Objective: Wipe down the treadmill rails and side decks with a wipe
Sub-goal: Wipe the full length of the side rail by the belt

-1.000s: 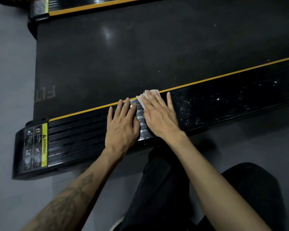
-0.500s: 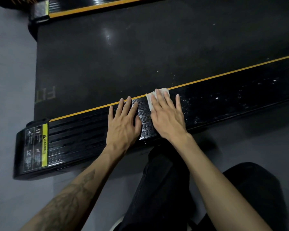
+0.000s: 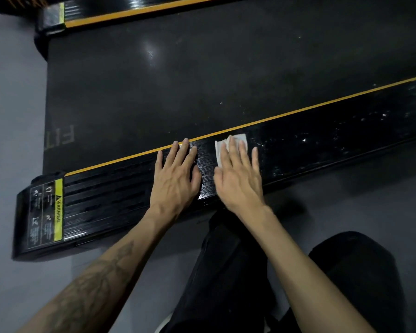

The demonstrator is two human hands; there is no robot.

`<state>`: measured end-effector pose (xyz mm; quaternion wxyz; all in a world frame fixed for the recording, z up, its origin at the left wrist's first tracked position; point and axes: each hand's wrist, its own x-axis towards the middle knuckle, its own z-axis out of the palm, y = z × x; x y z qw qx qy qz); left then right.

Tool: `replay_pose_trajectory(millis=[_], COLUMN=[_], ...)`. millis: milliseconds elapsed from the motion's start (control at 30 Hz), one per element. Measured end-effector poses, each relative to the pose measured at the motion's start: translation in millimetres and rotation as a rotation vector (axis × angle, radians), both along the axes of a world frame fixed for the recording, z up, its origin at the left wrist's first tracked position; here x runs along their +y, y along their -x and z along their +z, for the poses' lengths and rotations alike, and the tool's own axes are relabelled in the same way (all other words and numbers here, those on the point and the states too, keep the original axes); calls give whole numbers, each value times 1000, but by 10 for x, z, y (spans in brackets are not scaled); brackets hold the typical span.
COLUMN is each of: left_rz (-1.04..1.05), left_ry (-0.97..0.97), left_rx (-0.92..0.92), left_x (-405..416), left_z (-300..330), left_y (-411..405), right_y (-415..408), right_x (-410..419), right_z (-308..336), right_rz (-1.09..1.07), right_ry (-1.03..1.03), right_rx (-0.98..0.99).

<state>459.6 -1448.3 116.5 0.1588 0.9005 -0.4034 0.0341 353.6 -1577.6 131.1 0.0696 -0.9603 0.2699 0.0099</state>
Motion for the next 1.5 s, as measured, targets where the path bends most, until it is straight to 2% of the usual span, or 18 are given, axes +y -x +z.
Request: replay_pose_trajectory(millis=[167, 333, 533, 600, 733, 833, 967, 1133, 1333, 1500], left_rz=[43, 66, 44, 20, -15, -36, -75, -90, -90, -86], left_ry=[7, -4, -26, -19, -7, -8, -10, 12, -3, -6], left_rx=[-7, -6, -18, -35, -61, -53, -58, -75, -93, -103], left_x=[-29, -40, -59, -61, -72, -78, -72, -86, -100, -107], left_z=[13, 28, 13, 9, 0, 4, 19, 21, 16, 19], left_y=[42, 81, 93, 95, 99, 99, 106, 113, 123, 129], right_y=[-38, 94, 81, 69, 197, 197, 172, 348, 232, 331], right_x=[-89, -26, -36, -149, 27, 130, -114, 70, -18, 83], right_z=[0, -9, -22, -9, -86, -115, -48, -126, -129, -179], right_rz=[114, -30, 73, 49, -58, 1, 74, -76, 51, -65], right_ry=[-9, 16, -46, -21, 16, -20, -27, 3, 3, 40], right_rx=[-10, -53, -59, -43, -129, -176, -105, -244, -196, -271])
